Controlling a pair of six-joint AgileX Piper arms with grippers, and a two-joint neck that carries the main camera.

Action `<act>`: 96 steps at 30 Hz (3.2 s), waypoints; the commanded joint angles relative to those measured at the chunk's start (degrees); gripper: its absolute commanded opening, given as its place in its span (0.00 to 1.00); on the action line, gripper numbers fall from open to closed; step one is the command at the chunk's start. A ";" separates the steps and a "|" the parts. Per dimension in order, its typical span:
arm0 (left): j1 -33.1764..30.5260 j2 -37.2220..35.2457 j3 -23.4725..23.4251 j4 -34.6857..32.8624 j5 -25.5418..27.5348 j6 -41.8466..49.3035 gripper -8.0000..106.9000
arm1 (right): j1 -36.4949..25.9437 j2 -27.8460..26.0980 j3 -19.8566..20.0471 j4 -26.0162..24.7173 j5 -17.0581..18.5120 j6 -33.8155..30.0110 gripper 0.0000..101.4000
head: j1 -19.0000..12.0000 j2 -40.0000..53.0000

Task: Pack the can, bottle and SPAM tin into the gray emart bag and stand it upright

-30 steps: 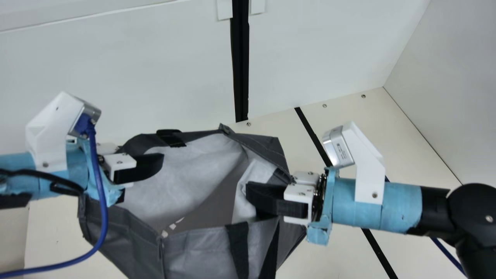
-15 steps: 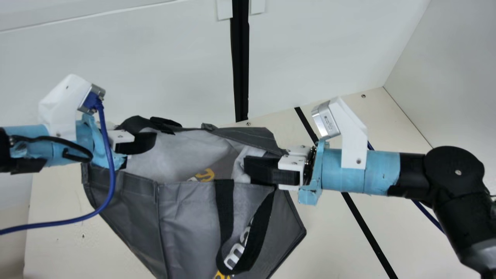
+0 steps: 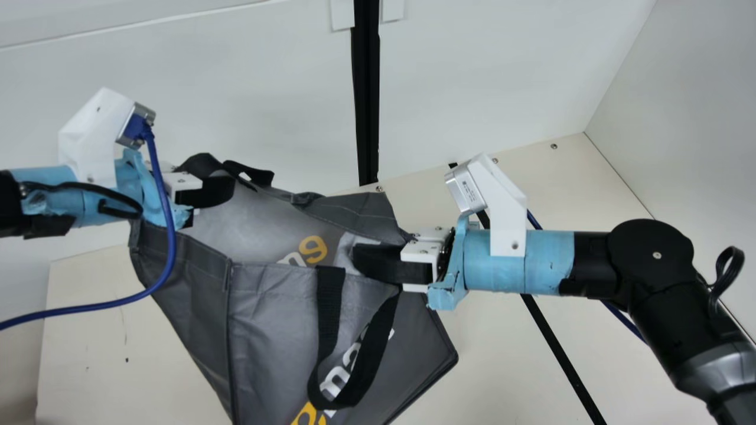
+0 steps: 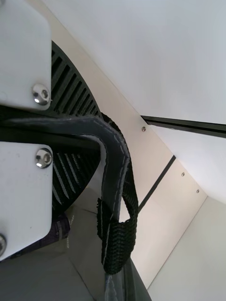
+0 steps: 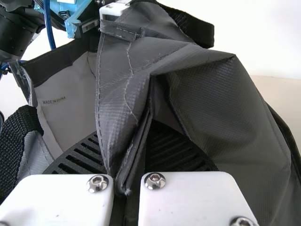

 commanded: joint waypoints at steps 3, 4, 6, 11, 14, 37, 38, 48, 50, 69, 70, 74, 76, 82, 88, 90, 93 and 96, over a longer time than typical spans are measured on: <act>-0.04 0.18 -0.28 0.28 -0.08 -0.06 0.00 | 0.20 -0.22 0.20 -0.27 0.09 0.12 0.00 | -1.30 -0.05; -0.03 0.19 -0.32 0.34 -0.08 -0.08 0.00 | 0.21 -0.27 0.27 -0.28 0.11 0.12 0.00 | -1.30 -0.05; -0.02 0.18 -0.37 0.48 -0.08 -0.12 0.00 | 0.21 -0.38 0.42 -0.32 0.11 0.16 0.00 | -1.30 -0.05; 0.02 0.01 -0.26 0.84 -0.08 -0.34 0.00 | 0.14 -0.63 0.78 -0.41 0.11 0.26 0.00 | -1.30 -0.05; 0.05 -0.12 -0.17 1.07 -0.08 -0.58 0.00 | 0.09 -0.81 0.95 -0.63 -0.07 0.53 0.00 | -1.30 -0.05; 0.00 -0.15 -0.13 1.11 0.00 -0.73 0.09 | 0.17 -0.79 1.05 -0.37 -0.06 0.56 0.00 | -1.30 -0.05; 0.00 -0.15 -0.13 1.11 0.00 -0.73 0.12 | 0.17 -0.79 1.05 -0.37 -0.06 0.56 0.00 | -1.30 -0.05; -0.42 -3.45 4.02 0.76 -1.50 0.30 0.41 | 0.17 -0.79 1.05 -0.96 0.41 0.56 0.00 | -1.30 -0.05; -0.53 -4.55 4.86 0.45 -1.89 0.78 0.47 | 0.17 -0.79 1.05 -1.39 0.70 0.56 0.00 | -1.30 -0.05; -1.02 -13.54 4.64 1.05 -2.85 -0.61 0.85 | 0.17 -0.79 1.05 -2.19 1.44 0.56 0.00 | -1.30 -0.05; -0.99 -14.05 4.61 1.11 -2.90 -0.72 0.85 | 0.17 -0.79 1.05 -2.19 1.44 0.56 0.00 | -1.30 -0.05; -0.68 -16.22 4.75 1.81 -3.26 -1.17 0.85 | 0.17 -0.79 1.05 -2.19 1.44 0.56 0.00 | -1.30 -0.05; -0.51 -17.37 4.97 3.07 -3.53 -1.52 0.85 | 0.17 -0.79 1.05 -2.19 1.44 0.56 0.00 | -1.30 -0.05; 0.51 -21.04 7.27 10.42 -4.33 -3.26 0.85 | 0.17 -0.79 1.05 -2.19 1.44 0.56 0.00 | -1.30 -0.05; 2.74 -25.12 12.32 18.10 -5.63 -5.56 0.85 | 0.17 -0.79 1.05 -2.19 1.44 0.56 0.00 | -1.30 -0.05; 3.59 -26.51 14.16 20.83 -6.04 -6.44 0.85 | 0.17 -0.79 1.05 -2.19 1.44 0.56 0.00 | -1.30 -0.05; 4.81 -28.61 17.12 25.17 -6.67 -7.90 0.85 | 0.17 -0.79 1.05 -2.19 1.44 0.56 0.00 | -1.30 -0.05; 5.93 -30.58 20.03 29.26 -7.25 -9.38 0.85 | 0.17 -0.79 1.05 -2.19 1.44 0.56 0.00 | -1.30 -0.05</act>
